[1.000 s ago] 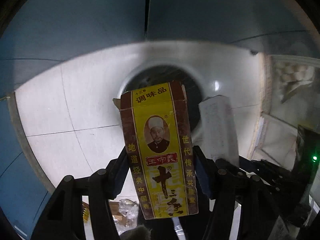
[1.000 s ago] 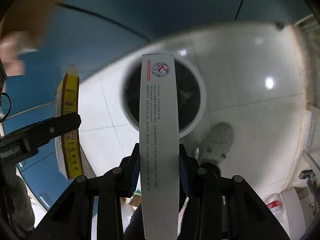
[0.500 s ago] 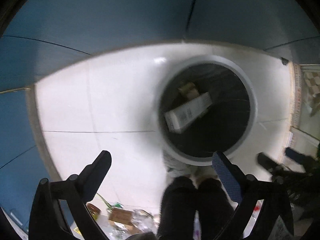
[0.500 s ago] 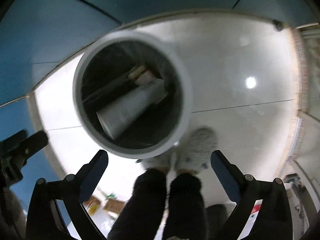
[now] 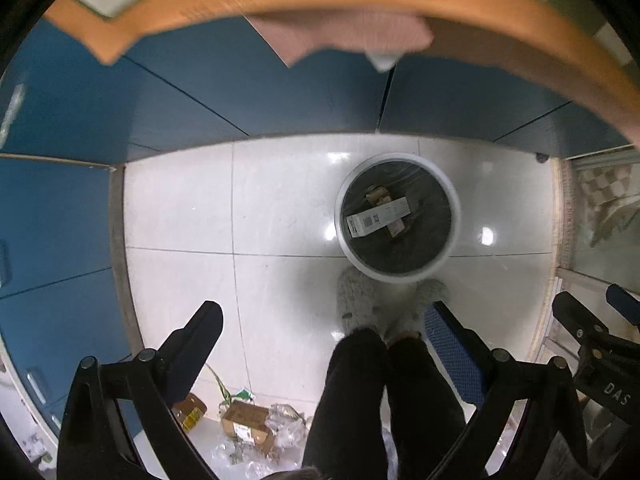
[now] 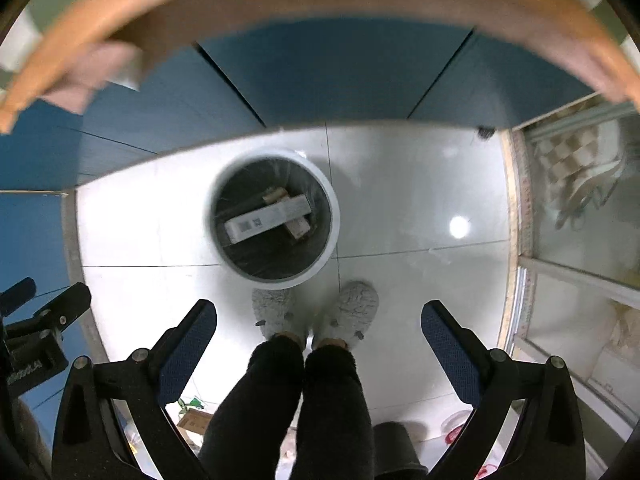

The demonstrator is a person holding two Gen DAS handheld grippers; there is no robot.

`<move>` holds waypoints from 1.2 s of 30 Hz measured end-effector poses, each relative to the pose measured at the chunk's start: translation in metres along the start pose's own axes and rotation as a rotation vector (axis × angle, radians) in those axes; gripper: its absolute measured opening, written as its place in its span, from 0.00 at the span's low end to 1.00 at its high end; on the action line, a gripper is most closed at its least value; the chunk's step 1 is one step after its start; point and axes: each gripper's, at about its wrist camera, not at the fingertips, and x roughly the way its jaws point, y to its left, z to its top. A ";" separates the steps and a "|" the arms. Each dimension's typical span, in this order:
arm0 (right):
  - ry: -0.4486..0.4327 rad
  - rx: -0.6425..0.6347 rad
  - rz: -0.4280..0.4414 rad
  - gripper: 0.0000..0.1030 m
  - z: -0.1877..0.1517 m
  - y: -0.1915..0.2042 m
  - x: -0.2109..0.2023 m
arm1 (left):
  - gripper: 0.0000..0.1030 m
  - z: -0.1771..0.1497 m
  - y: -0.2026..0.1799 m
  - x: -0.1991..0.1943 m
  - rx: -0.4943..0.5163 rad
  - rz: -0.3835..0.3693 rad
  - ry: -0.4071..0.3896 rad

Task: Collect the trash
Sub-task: 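Raise both tools back up to the counter, then grasp the white medicine box with the left tool while the right tool grasps the tissue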

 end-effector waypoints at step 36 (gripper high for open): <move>-0.394 0.220 0.205 1.00 0.182 -0.111 -0.355 | 1.00 0.208 -0.001 -0.300 -0.158 -0.055 -0.404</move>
